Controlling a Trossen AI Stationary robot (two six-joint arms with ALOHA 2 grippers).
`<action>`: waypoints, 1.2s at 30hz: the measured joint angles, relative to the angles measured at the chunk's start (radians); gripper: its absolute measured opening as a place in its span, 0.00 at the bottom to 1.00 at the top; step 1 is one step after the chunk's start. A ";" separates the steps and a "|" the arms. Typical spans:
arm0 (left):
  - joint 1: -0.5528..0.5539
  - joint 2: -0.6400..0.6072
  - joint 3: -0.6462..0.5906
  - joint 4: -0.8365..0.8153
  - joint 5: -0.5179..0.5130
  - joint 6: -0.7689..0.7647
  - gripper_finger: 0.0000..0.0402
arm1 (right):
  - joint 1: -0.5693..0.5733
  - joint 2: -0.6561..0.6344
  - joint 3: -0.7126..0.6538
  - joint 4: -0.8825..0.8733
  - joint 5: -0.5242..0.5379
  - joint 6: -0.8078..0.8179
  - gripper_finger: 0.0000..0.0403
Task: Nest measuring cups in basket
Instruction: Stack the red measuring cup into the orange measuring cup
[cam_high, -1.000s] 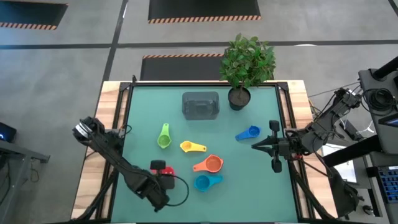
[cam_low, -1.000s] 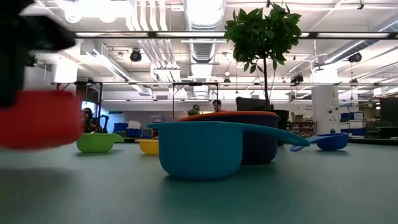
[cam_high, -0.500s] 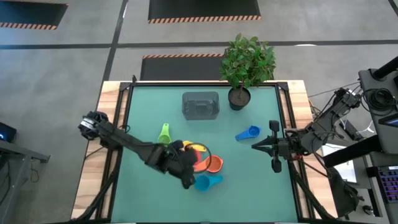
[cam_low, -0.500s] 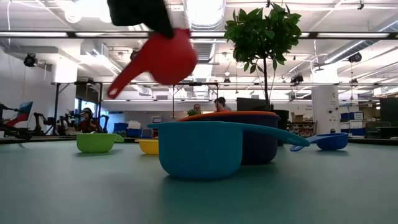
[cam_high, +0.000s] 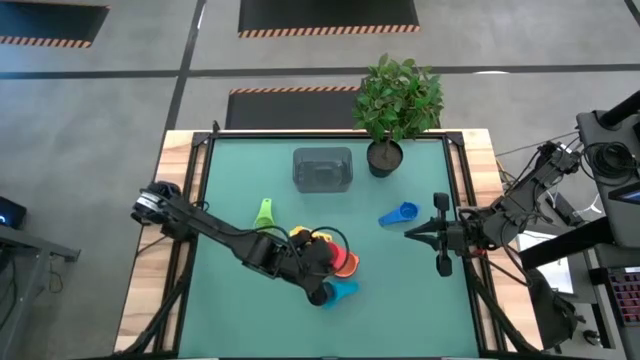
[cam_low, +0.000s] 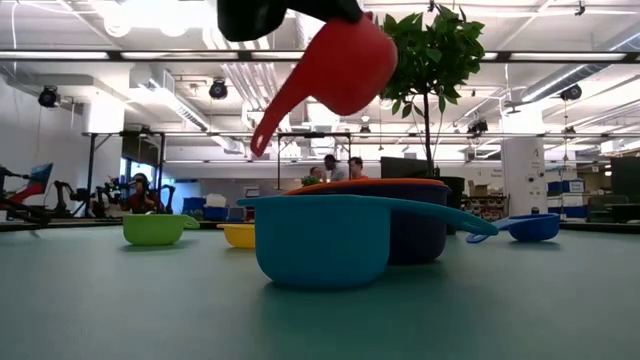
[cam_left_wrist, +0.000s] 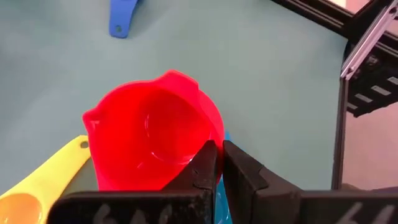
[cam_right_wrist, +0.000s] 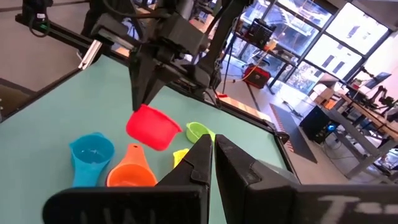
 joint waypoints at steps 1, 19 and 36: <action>0.000 0.008 0.010 -0.006 0.000 0.001 0.00 | 0.000 0.000 0.000 0.001 0.000 0.003 0.02; 0.008 0.287 0.423 -0.522 -0.045 0.014 0.00 | 0.000 0.000 0.000 -0.016 0.048 0.013 0.02; 0.006 0.353 0.504 -0.484 -0.031 0.077 0.02 | 0.000 0.000 0.000 -0.024 0.049 0.019 0.02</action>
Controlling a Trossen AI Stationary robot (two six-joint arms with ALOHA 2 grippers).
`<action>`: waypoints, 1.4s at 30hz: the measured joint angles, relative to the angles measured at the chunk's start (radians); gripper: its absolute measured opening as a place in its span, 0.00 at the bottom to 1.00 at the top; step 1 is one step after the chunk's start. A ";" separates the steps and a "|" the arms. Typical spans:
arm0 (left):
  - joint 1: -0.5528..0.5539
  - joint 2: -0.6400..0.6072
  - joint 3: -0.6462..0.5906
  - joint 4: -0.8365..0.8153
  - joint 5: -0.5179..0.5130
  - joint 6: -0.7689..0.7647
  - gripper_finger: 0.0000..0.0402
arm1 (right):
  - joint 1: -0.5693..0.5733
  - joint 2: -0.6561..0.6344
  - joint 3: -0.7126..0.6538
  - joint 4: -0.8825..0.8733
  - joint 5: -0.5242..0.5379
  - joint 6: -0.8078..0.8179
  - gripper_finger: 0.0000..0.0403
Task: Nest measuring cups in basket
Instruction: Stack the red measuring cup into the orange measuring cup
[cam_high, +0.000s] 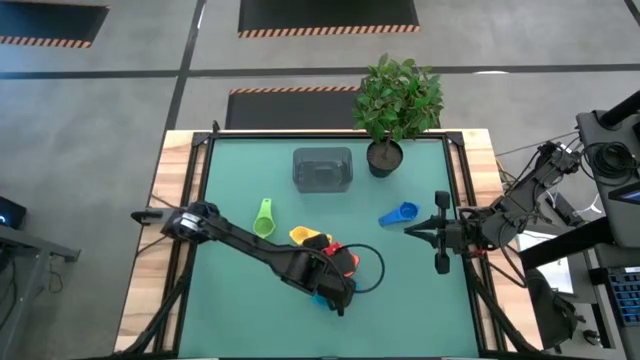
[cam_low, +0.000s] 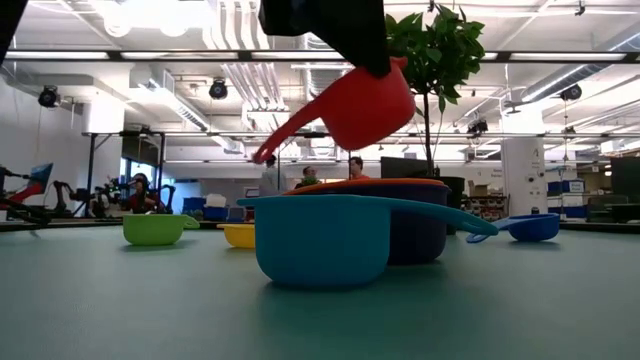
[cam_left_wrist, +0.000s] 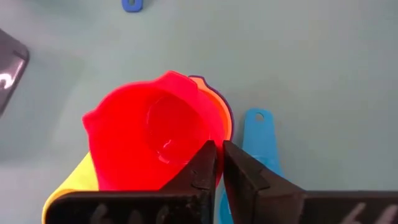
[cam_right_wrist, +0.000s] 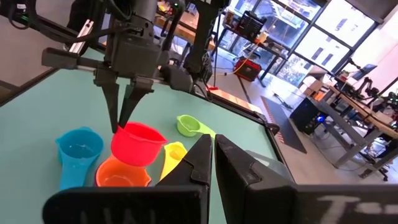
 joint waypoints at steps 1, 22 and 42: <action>0.000 0.000 -0.003 0.002 0.001 0.000 0.02 | 0.000 0.000 0.000 0.000 0.000 0.000 0.02; 0.006 0.000 -0.052 0.068 0.005 0.011 0.08 | 0.000 0.000 0.000 0.000 0.001 0.000 0.02; 0.014 0.000 -0.051 -0.159 -0.135 0.441 0.22 | 0.000 0.000 0.000 -0.015 0.001 0.004 0.02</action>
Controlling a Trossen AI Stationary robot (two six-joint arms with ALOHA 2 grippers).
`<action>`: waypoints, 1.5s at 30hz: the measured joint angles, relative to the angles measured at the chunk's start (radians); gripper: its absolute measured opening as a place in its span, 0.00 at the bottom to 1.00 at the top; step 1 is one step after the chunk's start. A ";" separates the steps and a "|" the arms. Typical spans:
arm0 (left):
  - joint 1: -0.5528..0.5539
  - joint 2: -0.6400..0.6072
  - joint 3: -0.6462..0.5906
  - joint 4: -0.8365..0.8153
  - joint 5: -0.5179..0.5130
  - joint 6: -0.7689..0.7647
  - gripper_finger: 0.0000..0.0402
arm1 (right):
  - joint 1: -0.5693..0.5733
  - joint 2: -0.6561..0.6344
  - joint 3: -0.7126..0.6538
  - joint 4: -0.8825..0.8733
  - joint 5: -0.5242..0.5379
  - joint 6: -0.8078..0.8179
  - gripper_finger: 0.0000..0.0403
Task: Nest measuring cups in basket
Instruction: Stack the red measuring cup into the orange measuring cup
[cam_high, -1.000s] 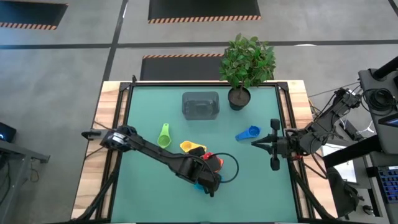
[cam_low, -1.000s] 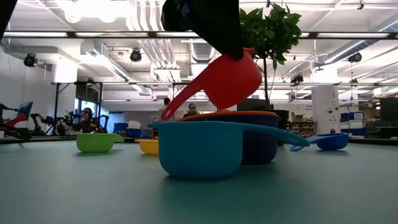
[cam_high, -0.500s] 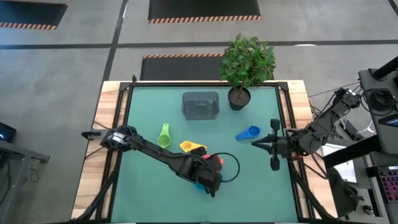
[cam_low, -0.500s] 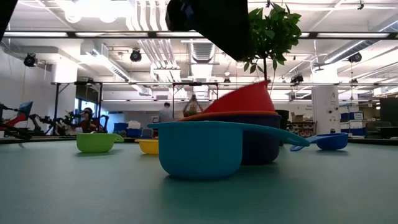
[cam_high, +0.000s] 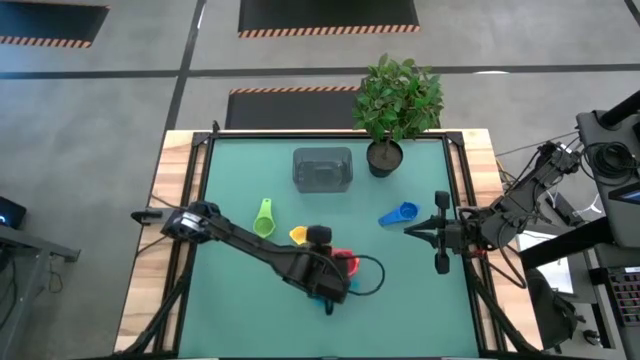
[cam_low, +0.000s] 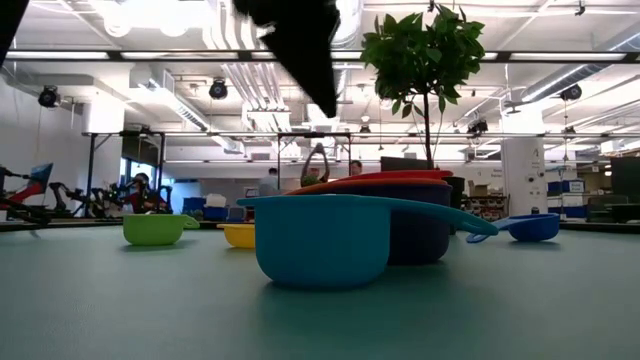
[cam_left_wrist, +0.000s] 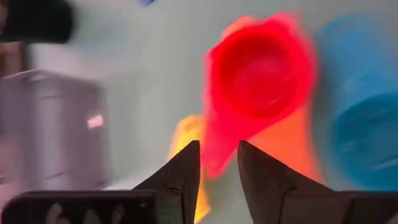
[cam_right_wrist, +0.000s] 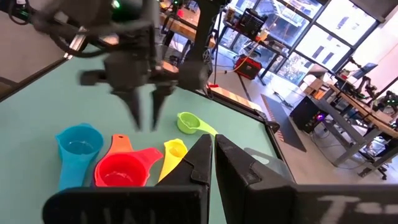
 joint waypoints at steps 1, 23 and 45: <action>0.004 0.000 0.000 -0.030 -0.022 0.020 0.21 | 0.000 0.000 0.000 0.000 0.000 0.000 0.02; 0.194 -0.040 -0.171 0.185 0.243 0.465 0.00 | 0.000 0.000 0.000 -0.009 0.000 0.006 0.02; 0.190 -0.114 -0.395 0.371 0.299 0.381 0.00 | 0.000 0.000 0.000 -0.010 0.000 0.015 0.02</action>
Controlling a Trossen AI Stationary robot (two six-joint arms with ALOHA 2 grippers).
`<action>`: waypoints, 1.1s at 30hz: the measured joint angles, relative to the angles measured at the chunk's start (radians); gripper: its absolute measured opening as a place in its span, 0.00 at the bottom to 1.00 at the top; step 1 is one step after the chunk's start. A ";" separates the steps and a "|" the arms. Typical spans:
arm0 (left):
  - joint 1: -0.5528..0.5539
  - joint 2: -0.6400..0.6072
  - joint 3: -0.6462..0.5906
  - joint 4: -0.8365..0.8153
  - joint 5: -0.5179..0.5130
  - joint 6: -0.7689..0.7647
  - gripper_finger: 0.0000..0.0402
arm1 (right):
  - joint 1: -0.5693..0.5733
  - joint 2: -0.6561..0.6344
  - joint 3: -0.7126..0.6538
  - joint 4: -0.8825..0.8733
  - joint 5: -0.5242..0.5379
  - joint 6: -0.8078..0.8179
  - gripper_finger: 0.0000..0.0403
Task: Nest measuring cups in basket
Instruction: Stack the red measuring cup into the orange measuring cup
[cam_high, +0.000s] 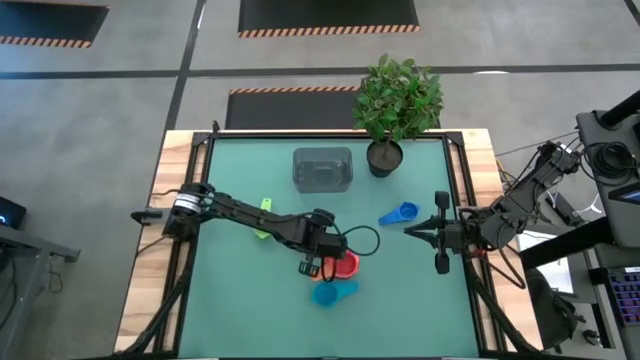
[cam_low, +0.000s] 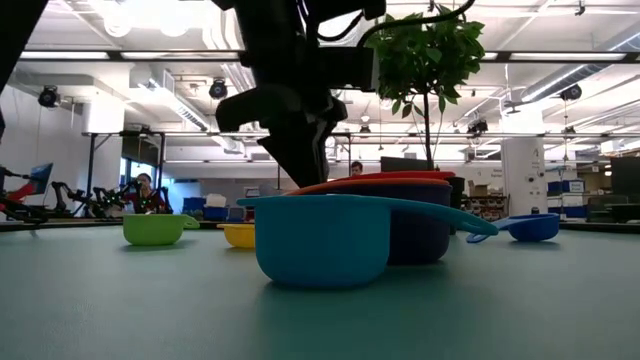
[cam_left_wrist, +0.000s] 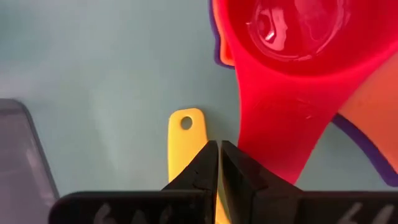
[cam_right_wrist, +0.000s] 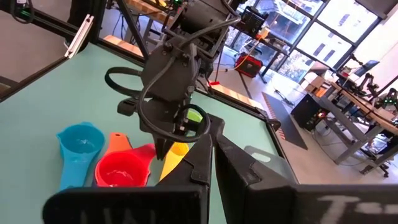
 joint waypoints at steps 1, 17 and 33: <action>-0.003 0.000 0.000 -0.002 0.000 -0.003 0.00 | 0.000 0.000 0.000 0.000 0.000 0.000 0.02; -0.062 -0.004 0.000 -0.025 0.026 -0.090 0.00 | 0.000 0.000 0.000 0.000 0.000 0.000 0.02; -0.106 -0.013 0.000 -0.025 0.027 -0.169 0.00 | 0.000 0.000 0.000 0.000 0.000 0.003 0.02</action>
